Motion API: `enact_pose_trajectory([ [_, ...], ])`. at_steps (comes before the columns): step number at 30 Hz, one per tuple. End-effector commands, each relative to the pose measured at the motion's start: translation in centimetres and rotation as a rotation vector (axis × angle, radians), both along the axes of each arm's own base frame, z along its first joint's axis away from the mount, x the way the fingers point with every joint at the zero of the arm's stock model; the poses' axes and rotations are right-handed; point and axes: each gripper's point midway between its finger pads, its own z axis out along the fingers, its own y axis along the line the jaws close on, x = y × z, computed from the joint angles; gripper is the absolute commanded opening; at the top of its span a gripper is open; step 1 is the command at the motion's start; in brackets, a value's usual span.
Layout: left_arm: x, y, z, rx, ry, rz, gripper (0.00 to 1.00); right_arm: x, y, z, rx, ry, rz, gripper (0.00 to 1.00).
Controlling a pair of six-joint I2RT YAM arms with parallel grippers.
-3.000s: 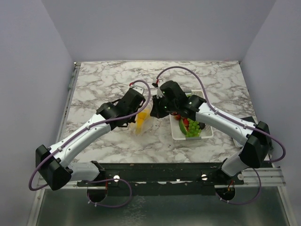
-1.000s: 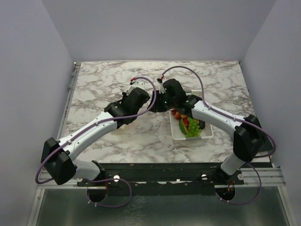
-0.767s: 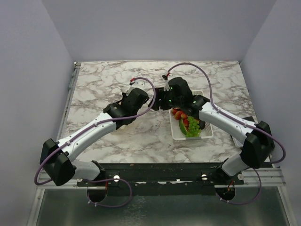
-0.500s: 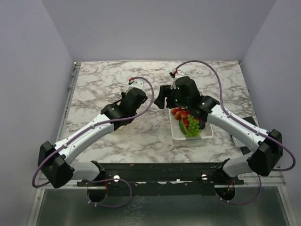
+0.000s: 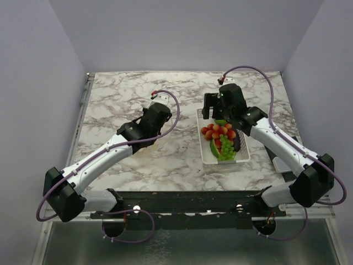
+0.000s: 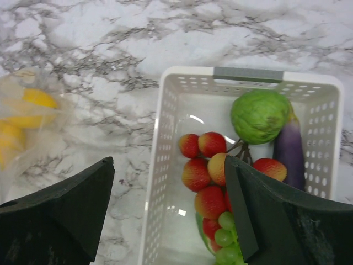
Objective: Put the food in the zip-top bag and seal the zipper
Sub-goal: Pick up the fake fruit from the bin.
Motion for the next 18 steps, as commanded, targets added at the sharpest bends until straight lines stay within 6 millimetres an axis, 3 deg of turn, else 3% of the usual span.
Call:
enact_pose_trajectory([
  [1,-0.3,-0.7,0.6,-0.045,-0.015,-0.032,0.0,1.4,-2.5,-2.4,-0.068,0.039,-0.048,0.88],
  [9,-0.4,-0.6,0.9,-0.054,-0.022,-0.036,0.0,3.8,-5.1,-5.3,-0.094,0.083,-0.124,1.0],
  [18,-0.4,-0.6,0.9,-0.051,-0.022,-0.038,0.0,5.7,-7.0,-9.3,-0.09,0.153,-0.184,1.0],
])
